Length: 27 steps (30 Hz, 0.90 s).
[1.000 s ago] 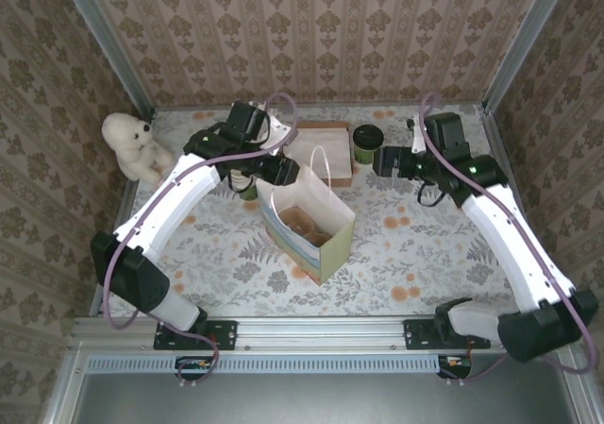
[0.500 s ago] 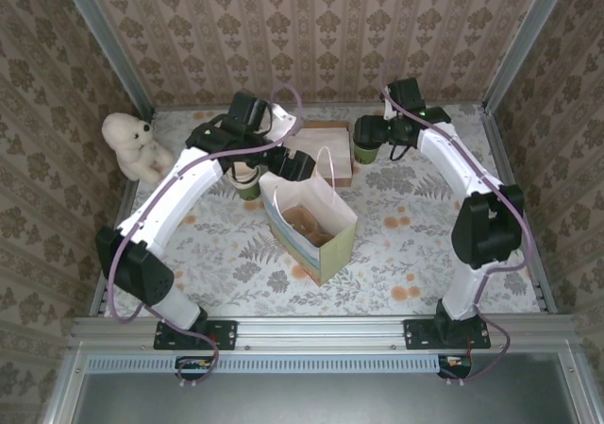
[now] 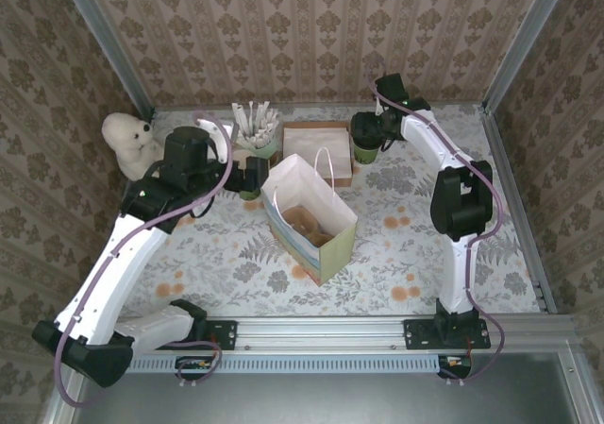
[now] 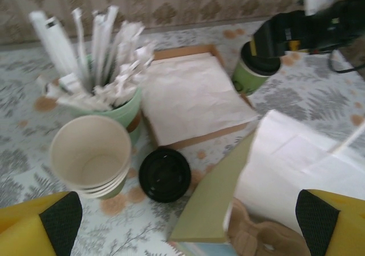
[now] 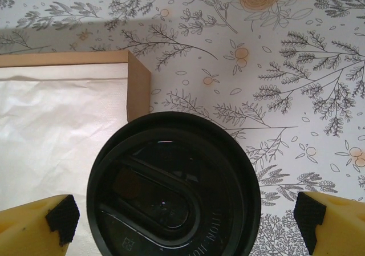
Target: Pack the takeout coffee
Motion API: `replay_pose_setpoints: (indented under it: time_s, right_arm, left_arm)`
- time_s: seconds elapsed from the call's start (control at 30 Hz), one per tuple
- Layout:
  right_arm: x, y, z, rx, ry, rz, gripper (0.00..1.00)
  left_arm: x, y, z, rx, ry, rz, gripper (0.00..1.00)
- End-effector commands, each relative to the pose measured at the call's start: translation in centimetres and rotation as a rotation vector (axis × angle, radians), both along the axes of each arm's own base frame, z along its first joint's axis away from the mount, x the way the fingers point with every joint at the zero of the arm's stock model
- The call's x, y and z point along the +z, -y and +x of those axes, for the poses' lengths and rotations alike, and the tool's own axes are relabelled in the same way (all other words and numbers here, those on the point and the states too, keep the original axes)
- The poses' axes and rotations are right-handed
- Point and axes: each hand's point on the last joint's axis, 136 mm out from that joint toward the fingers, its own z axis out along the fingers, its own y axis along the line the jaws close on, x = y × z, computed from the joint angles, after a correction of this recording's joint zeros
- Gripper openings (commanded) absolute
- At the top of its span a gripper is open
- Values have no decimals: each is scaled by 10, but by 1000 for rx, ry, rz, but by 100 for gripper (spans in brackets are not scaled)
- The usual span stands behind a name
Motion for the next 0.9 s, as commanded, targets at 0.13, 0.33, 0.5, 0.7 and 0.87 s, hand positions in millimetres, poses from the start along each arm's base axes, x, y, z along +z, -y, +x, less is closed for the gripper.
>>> replay_pose_setpoints:
  time_s: [0.13,0.33,0.5,0.7,0.87]
  right_arm:
    - [-14,1,7,4,-32,18,96]
    - [-24,-4,7,5,-59,55,94]
    - [-21,-9,3,10,-67,93,98]
    - [-13,-7,2,5,-44,94,96]
    - [-21,-9,0,0,-60,115,95]
  left_arm:
    - [-7,-25,13,157,-3,9,100]
    - [-12,-23,17,155,-24,16,100]
    - [-15,-21,18,151,-32,18,100]
    - [-17,-20,19,145,-38,18,100]
    - [-19,-19,20,143,-43,14,100]
